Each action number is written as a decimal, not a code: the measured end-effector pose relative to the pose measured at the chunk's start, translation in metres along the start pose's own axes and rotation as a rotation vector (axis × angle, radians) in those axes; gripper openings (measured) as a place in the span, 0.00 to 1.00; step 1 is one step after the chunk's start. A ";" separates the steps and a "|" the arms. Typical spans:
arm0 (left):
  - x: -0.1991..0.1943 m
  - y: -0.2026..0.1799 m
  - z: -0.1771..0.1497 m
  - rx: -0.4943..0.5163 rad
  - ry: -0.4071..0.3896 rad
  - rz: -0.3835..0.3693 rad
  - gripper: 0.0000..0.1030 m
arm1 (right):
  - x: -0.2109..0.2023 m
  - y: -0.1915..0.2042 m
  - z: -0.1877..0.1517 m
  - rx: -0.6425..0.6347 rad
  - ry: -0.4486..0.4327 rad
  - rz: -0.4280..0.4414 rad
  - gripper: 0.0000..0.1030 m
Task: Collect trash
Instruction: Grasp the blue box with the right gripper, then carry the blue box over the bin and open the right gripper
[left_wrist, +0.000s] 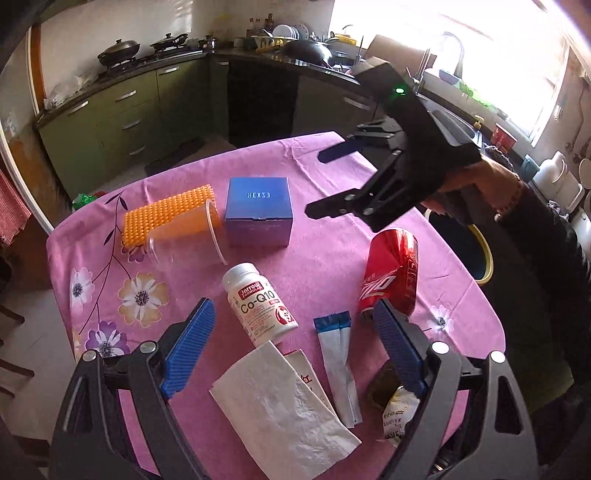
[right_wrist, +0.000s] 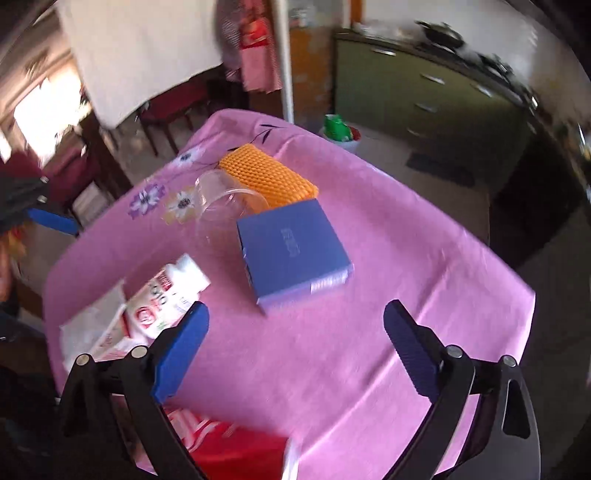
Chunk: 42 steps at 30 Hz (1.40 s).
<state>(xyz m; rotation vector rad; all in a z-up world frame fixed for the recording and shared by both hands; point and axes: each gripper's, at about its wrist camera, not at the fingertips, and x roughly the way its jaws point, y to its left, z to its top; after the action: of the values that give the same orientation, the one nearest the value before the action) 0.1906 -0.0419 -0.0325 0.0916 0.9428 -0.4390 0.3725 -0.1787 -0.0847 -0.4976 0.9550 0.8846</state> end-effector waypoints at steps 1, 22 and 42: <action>0.001 -0.001 -0.001 0.002 0.007 0.000 0.80 | 0.008 0.001 0.003 -0.032 0.014 0.006 0.95; -0.003 -0.030 -0.010 0.070 0.035 -0.040 0.81 | 0.086 0.003 0.021 -0.106 0.142 0.097 0.74; 0.005 -0.064 -0.003 0.173 0.027 -0.100 0.82 | -0.113 -0.058 -0.158 0.408 -0.050 -0.107 0.74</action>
<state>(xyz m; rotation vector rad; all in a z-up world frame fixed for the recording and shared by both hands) 0.1644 -0.1010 -0.0310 0.2086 0.9374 -0.6131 0.3117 -0.3719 -0.0681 -0.1737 1.0211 0.5815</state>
